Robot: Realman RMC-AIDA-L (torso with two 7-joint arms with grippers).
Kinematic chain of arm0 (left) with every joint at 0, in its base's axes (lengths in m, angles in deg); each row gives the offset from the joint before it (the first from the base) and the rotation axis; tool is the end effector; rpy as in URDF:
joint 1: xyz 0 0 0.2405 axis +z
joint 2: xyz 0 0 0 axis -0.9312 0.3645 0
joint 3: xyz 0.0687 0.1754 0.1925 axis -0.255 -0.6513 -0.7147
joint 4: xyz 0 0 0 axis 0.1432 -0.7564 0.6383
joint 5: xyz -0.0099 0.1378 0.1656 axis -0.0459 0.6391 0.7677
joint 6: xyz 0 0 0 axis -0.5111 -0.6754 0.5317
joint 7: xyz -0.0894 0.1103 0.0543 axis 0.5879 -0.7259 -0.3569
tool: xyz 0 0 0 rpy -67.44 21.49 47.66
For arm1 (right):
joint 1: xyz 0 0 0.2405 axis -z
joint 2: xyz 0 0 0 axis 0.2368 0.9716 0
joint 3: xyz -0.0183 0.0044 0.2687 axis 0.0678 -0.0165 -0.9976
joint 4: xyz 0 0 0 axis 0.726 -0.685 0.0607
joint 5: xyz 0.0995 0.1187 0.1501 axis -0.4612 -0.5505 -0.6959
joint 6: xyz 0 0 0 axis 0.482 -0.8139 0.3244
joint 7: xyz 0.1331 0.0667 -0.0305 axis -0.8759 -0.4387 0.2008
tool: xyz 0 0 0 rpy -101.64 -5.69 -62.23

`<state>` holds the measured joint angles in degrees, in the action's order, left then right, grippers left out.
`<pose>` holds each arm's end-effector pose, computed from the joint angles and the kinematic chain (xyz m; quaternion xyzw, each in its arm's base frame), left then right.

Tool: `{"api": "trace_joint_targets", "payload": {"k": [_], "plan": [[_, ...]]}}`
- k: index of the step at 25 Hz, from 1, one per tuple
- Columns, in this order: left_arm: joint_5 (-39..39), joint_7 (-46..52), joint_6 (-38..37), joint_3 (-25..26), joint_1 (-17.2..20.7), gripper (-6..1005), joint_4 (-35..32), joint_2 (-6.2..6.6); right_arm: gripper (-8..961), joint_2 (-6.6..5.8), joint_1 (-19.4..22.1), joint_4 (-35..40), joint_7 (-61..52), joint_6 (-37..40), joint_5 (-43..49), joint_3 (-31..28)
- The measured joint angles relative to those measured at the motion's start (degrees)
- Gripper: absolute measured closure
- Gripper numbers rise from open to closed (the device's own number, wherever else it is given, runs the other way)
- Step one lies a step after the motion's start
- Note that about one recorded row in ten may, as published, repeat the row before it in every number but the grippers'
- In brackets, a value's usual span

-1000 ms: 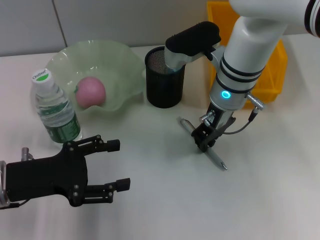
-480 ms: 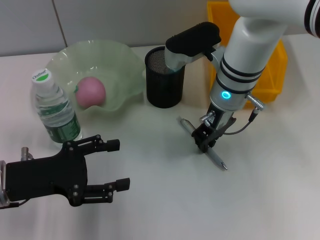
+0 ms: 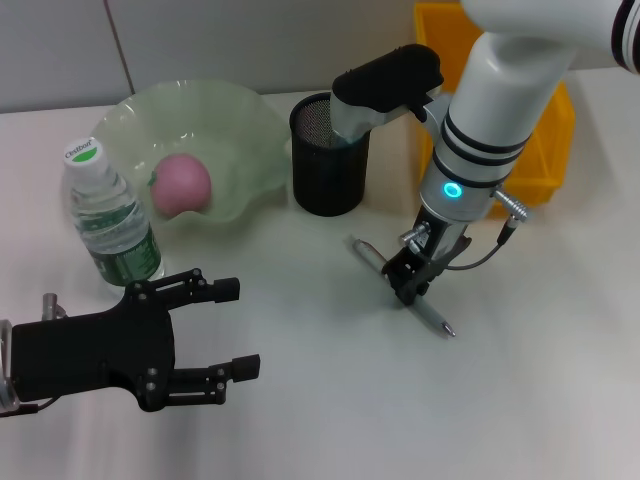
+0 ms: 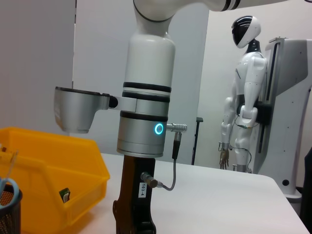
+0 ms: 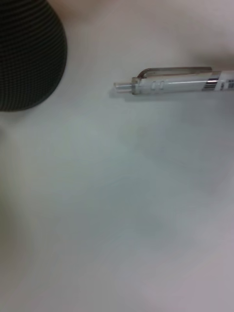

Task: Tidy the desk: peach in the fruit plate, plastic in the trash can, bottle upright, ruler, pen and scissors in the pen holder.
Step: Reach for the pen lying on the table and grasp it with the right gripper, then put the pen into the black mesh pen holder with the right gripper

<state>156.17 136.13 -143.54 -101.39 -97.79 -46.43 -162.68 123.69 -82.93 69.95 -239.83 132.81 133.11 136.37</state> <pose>-0.2712 0.2925 -0.0248 -0.9472 -0.0788 -0.3056 0.0563 0.1691 0.4212 -0.0933 -0.8307 0.4478 -0.2861 0.1663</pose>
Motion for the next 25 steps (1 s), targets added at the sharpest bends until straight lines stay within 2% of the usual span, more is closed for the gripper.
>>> {"api": "trace_joint_targets", "payload": {"k": [5, 8, 10, 11, 12, 13, 15, 16, 17, 18, 19, 21, 22, 25], "plan": [[0.00, 0.08, -0.05, 0.04, -0.01, 157, 0.01, 0.00, 838, -0.08, 0.31, 1.06, 0.07, 0.61, -0.30, 0.11], [0.00, 0.19, -0.08, 0.03, 0.01, 157, 0.02, 0.00, 839, -0.08, 1.75, 5.08, 0.08, 2.19, -0.49, 0.14], [0.00, 0.19, -0.09, 0.07, 0.03, 157, 0.04, 0.00, 839, -0.07, 4.15, 10.28, 0.34, 3.96, -1.28, 0.58], [-0.02, 0.21, -0.09, 0.14, 0.07, 157, 0.12, 0.00, 839, -0.06, 6.81, 15.05, 1.31, 4.85, -2.82, 0.88], [-0.02, 0.21, -0.09, 0.14, 0.07, 157, 0.12, 0.00, 839, -0.06, 6.81, 15.05, 1.31, 4.85, -2.82, 0.88], [-0.03, 0.22, -0.10, 0.16, 0.08, 157, 0.16, 0.00, 839, -0.08, 9.77, 19.32, 3.52, 5.07, -5.22, 0.99], [-0.05, 0.30, 0.02, 0.20, 0.16, 157, 0.30, 0.00, 839, -0.10, 11.08, 20.78, 4.65, 5.02, -6.27, 1.07], [-0.05, 0.36, 0.07, 0.20, 0.18, 157, 0.34, 0.00, 839, -0.11, 14.32, 24.32, 8.82, 3.91, -9.77, 1.25], [-0.06, 0.57, 0.22, 0.20, 0.22, 157, 0.42, 0.00, 839, -0.11, 14.32, 24.32, 8.82, 3.91, -9.77, 1.25], [-0.07, 1.10, 0.28, 0.21, 0.34, 157, 0.44, 0.00, 839, -0.13, 16.95, 26.05, 13.03, 2.07, -13.40, 1.23], [-0.07, 1.10, 0.28, 0.21, 0.34, 157, 0.44, 0.00, 839, -0.13, 16.95, 26.05, 13.03, 2.07, -13.40, 1.23], [-0.08, 1.64, 0.23, 0.21, 0.55, 157, 0.44, 0.00, 840, -0.29, 20.11, 27.41, 19.63, -0.89, -18.92, 0.84], [-0.09, 1.88, 0.15, 0.23, 0.62, 157, 0.44, 0.00, 840, -0.29, 20.11, 27.41, 19.63, -0.89, -18.92, 0.84], [-0.11, 2.73, 0.30, 0.46, 0.90, 157, 0.49, -0.04, 840, -0.45, 23.74, 28.74, 28.45, -3.83, -25.37, 0.68]]}}
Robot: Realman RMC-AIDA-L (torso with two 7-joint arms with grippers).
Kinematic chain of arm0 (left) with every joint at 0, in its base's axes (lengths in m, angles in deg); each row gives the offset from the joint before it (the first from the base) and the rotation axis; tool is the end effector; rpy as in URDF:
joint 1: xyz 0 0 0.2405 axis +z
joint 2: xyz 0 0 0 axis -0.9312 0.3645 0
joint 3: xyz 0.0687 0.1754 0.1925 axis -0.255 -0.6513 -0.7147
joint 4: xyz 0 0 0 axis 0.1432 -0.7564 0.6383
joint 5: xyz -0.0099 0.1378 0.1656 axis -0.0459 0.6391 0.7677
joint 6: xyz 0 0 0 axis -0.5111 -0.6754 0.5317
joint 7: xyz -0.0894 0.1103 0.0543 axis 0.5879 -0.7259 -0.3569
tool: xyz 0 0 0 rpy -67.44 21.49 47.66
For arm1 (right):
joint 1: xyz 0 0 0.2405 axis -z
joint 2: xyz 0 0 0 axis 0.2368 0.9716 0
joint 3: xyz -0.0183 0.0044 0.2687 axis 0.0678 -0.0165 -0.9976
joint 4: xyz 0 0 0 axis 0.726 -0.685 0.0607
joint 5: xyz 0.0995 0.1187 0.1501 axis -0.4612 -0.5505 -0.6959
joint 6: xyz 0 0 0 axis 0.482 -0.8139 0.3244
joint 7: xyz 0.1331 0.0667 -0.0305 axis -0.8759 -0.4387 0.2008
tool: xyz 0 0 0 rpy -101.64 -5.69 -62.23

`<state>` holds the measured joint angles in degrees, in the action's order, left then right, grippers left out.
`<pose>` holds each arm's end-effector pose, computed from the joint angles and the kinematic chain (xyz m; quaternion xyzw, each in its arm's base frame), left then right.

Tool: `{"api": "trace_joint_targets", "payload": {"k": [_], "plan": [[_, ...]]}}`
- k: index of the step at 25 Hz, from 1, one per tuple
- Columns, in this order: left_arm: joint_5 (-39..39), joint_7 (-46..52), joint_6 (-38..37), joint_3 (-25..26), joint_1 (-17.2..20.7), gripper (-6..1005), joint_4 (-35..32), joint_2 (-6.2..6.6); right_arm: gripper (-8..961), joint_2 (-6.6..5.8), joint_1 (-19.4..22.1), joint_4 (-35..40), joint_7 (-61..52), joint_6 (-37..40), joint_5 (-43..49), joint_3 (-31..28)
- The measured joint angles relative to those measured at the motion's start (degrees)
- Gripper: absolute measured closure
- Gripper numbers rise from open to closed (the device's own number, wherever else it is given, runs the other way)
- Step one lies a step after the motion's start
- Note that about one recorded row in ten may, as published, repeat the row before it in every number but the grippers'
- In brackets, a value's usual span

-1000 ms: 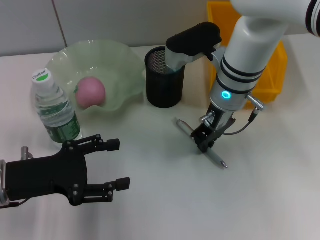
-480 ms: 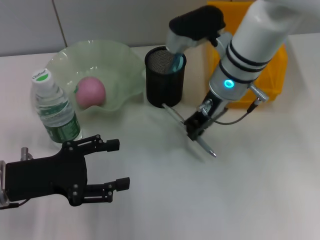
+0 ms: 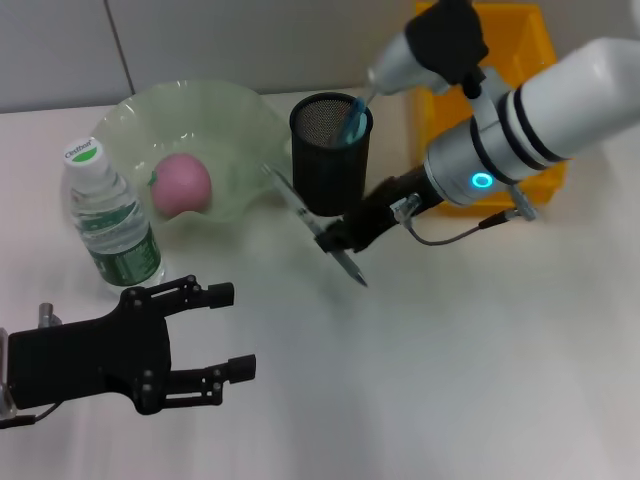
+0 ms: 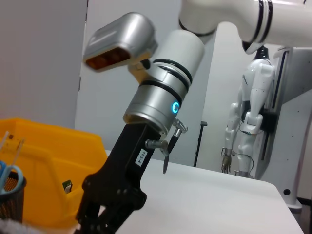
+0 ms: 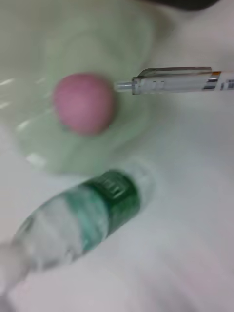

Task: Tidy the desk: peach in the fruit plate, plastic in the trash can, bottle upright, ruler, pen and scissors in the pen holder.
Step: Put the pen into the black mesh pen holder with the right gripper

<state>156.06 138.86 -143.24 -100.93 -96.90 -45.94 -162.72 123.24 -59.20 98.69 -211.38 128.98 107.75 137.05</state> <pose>-0.2762 0.2885 -0.0255 -0.9424 -0.1133 -0.3098 0.0550 0.1641 0.4135 -0.0706 -0.9396 0.3173 -0.0243 0.1258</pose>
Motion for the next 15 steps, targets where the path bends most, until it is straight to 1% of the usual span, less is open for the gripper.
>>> {"api": "trace_joint_targets", "payload": {"k": [1, 2, 3, 4, 5, 6, 7, 8, 9, 10, 11, 13, 15], "plan": [[0.00, 0.00, 0.00, 0.00, 0.00, 157, 0.00, 0.00, 840, 0.00, 2.14, 0.59, 6.46, -1.57, -4.16, -0.06], [-0.05, 0.07, 0.19, 0.16, 0.16, 157, 0.02, -0.06, 840, 0.00, 2.14, 0.59, 6.46, -1.57, -4.16, -0.06], [-0.66, -0.37, 0.63, 0.40, 0.66, 157, 0.05, -0.19, 840, 0.00, 4.47, 0.94, 13.48, -2.64, -9.13, -0.42], [-1.25, -0.63, 0.91, 0.42, 0.95, 157, 0.07, -0.20, 840, 0.00, 4.47, 0.94, 13.48, -2.64, -9.13, -0.42], [-1.93, -0.85, 1.25, 0.42, 1.28, 157, 0.09, -0.21, 840, 0.01, 5.65, 1.13, 17.33, -2.82, -11.58, -0.95], [-1.93, -0.85, 1.25, 0.42, 1.28, 157, 0.09, -0.21, 840, 0.01, 7.75, 1.56, 23.38, -2.92, -15.59, -2.36], [-2.92, -0.90, 2.08, 0.40, 1.72, 157, 0.31, -0.21, 840, 0.01, 7.75, 1.56, 23.38, -2.92, -15.59, -2.36], [-2.94, -0.87, 2.26, 0.31, 1.77, 157, 0.48, -0.21, 840, 0.01, 9.81, 1.80, 28.58, -2.90, -19.40, -3.72], [-2.94, -0.87, 2.26, 0.31, 1.77, 157, 0.48, -0.21, 840, 0.02, 10.69, 1.80, 30.59, -2.89, -21.09, -4.29], [-2.87, -0.75, 2.67, 0.16, 1.90, 157, 0.74, -0.16, 840, 0.02, 10.69, 1.80, 30.59, -2.89, -21.09, -4.29], [-2.87, -0.75, 2.67, 0.16, 1.90, 157, 0.74, -0.16, 840, 0.03, 12.70, 1.82, 35.04, -2.91, -25.11, -5.57], [-2.63, -0.80, 3.21, 0.02, 2.37, 157, 0.80, -0.09, 840, 0.03, 13.38, 1.80, 36.67, -2.93, -26.76, -6.03], [-2.71, -0.96, 3.12, 0.01, 2.64, 157, 0.82, -0.13, 841, 0.08, 15.58, 1.34, 41.85, -3.01, -32.33, -7.39]]}}
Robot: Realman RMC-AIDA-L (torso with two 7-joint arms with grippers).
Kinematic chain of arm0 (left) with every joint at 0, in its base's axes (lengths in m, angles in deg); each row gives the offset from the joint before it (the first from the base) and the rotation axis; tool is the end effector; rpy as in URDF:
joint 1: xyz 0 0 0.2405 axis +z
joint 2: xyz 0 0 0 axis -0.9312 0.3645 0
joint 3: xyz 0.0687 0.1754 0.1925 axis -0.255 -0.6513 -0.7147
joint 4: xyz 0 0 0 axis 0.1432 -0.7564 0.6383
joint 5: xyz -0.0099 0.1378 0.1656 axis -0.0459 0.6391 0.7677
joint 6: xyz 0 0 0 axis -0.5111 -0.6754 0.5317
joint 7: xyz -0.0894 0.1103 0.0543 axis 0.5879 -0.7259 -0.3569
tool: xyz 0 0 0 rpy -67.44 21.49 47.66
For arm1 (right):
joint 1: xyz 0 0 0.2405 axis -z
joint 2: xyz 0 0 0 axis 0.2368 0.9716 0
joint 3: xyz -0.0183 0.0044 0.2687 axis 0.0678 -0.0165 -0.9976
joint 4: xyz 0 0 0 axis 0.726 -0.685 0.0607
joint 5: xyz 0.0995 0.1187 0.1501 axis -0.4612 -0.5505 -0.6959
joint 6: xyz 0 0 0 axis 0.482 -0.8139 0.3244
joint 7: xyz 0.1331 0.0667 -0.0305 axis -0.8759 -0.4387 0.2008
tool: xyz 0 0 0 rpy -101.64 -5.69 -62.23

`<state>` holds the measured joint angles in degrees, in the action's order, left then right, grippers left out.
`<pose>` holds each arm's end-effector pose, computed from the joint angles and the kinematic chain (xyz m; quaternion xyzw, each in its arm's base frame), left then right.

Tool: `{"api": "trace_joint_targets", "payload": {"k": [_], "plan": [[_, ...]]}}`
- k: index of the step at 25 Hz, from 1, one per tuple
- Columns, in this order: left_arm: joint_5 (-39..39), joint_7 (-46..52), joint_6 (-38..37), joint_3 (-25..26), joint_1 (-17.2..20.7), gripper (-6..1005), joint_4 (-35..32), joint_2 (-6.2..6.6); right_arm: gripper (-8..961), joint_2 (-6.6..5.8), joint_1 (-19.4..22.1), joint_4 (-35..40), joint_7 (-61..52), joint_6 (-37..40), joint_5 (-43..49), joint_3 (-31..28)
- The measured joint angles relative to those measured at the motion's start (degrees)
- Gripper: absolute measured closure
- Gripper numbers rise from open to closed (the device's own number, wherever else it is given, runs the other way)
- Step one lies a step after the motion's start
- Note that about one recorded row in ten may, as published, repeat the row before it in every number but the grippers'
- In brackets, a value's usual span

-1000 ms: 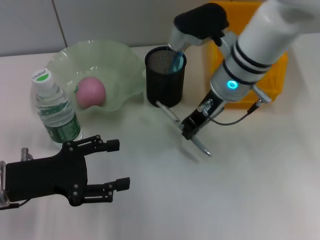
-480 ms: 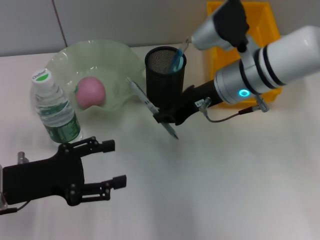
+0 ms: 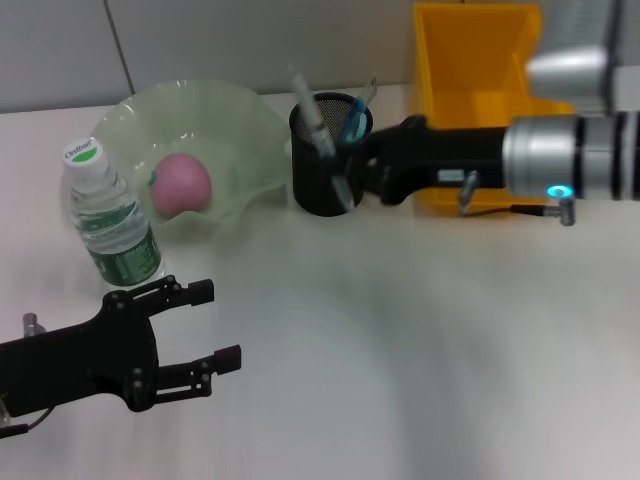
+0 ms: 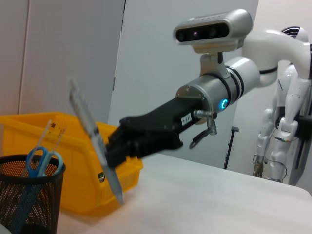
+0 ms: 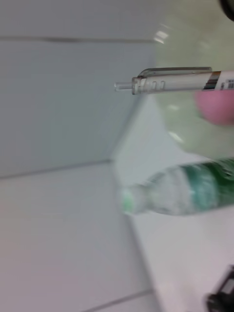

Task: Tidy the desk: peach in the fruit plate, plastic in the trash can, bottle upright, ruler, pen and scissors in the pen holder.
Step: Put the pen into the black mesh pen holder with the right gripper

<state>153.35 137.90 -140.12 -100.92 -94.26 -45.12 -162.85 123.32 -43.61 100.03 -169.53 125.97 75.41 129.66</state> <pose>-0.2904 0.2840 -0.0267 -0.9347 -0.1385 -0.3128 0.0960 0.1976 0.3941 -0.0296 -0.9391 0.1831 0.2193 0.1908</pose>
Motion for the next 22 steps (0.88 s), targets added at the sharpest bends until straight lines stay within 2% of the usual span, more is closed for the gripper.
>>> {"api": "trace_joint_targets", "payload": {"k": [1, 2, 4, 6, 7, 8, 12, 18, 22], "plan": [[-0.05, -0.04, -0.11, 0.00, 0.12, 157, 0.01, -0.02, 841, 0.04, 1.35, -0.68, 4.23, -0.15, -4.71, -0.60], [-0.05, -0.04, -0.11, 0.00, 0.12, 157, 0.01, -0.02, 841, 0.04, 1.35, -0.68, 4.23, -0.15, -4.71, -0.60], [-0.13, -0.09, -0.31, 0.03, 0.35, 156, 0.02, 0.01, 841, 0.05, 2.63, -2.22, 9.40, -0.45, -11.43, -0.84], [-0.14, -0.12, -0.42, -0.02, 0.43, 156, 0.02, 0.03, 841, 0.03, 3.23, -5.31, 16.32, -0.79, -20.21, -1.06], [-0.14, -0.12, -0.42, -0.02, 0.43, 156, 0.02, 0.03, 841, 0.03, 3.23, -5.31, 16.32, -0.79, -20.21, -1.06], [-0.17, -0.18, -0.71, -0.10, 0.44, 156, 0.03, 0.01, 841, 0.01, 2.96, -7.43, 19.81, -1.07, -24.14, -1.22], [-0.24, -0.50, -0.92, -0.09, 0.42, 156, 0.03, -0.11, 841, -0.05, 1.61, -9.79, 22.18, -2.81, -27.23, -1.34], [-0.29, -2.23, -0.43, 0.31, -0.56, 157, 1.98, -0.18, 840, -0.14, -4.35, -15.68, 22.31, -8.63, -27.41, -1.28], [-0.34, -4.16, -0.42, 0.36, -0.73, 157, 2.86, -0.20, 840, -0.14, -5.92, -17.40, 22.44, -11.26, -27.31, -0.98]]}}
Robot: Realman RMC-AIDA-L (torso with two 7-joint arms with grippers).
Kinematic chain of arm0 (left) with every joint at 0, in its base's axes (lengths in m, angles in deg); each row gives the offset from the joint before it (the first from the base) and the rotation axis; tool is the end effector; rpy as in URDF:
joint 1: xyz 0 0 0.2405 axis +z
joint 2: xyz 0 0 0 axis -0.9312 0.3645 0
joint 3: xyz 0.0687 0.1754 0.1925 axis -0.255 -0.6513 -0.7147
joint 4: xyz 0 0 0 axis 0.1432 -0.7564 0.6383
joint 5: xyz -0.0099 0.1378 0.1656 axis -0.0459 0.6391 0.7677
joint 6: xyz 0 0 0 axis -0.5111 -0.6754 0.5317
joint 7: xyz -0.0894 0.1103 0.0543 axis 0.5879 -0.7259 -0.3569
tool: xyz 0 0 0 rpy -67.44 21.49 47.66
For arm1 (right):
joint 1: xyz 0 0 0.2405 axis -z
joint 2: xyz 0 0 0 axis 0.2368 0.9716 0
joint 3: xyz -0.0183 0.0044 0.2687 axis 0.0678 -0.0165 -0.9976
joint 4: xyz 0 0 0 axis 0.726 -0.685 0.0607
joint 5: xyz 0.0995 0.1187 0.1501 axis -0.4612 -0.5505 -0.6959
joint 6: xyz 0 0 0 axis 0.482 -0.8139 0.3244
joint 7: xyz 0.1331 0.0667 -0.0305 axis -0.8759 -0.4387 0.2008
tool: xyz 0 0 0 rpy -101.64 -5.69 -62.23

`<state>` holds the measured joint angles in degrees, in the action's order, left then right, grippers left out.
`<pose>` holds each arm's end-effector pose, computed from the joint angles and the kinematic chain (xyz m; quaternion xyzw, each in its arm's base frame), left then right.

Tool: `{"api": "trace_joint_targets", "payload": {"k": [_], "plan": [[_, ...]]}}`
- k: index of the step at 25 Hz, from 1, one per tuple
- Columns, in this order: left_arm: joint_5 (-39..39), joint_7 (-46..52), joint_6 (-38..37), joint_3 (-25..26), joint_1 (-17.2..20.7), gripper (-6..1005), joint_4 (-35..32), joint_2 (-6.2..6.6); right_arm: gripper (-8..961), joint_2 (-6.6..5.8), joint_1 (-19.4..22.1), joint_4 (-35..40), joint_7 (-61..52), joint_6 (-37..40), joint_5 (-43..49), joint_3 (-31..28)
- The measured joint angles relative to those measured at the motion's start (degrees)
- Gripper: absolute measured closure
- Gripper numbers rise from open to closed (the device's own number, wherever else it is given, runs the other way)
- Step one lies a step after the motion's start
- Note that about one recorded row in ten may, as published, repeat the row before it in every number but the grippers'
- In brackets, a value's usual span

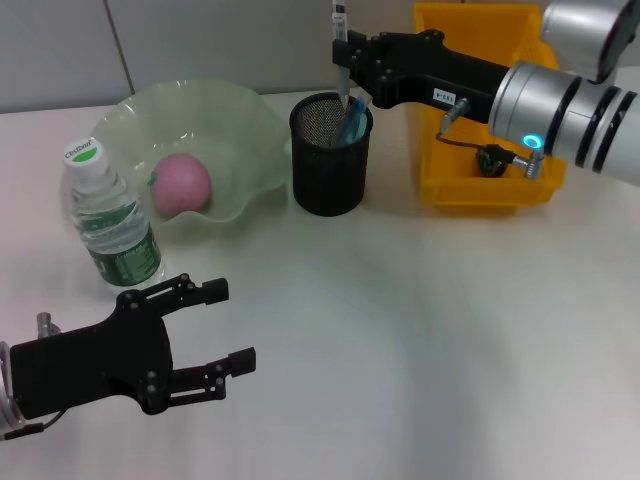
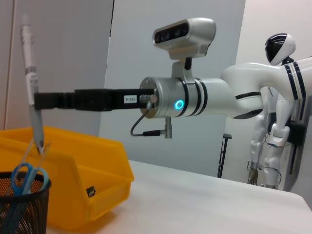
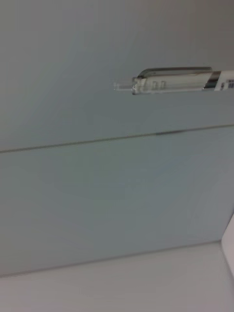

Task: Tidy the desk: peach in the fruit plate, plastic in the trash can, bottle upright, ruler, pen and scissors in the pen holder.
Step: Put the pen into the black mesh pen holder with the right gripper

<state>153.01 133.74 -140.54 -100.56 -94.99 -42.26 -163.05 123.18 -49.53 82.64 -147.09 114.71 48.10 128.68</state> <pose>-0.2851 0.2814 -0.0343 -0.9326 -0.1163 -0.3282 0.0946 0.1983 0.4347 -0.0279 -0.8718 0.1956 0.3279 0.3068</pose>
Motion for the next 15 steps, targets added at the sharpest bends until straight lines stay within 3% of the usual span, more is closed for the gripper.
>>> {"api": "trace_joint_targets", "payload": {"k": [15], "plan": [[-1.97, -0.22, -0.09, -0.45, -0.73, 156, 1.42, 0.02, 839, -0.09, -1.19, -1.71, 0.55, -3.02, 2.38, 0.21]]}}
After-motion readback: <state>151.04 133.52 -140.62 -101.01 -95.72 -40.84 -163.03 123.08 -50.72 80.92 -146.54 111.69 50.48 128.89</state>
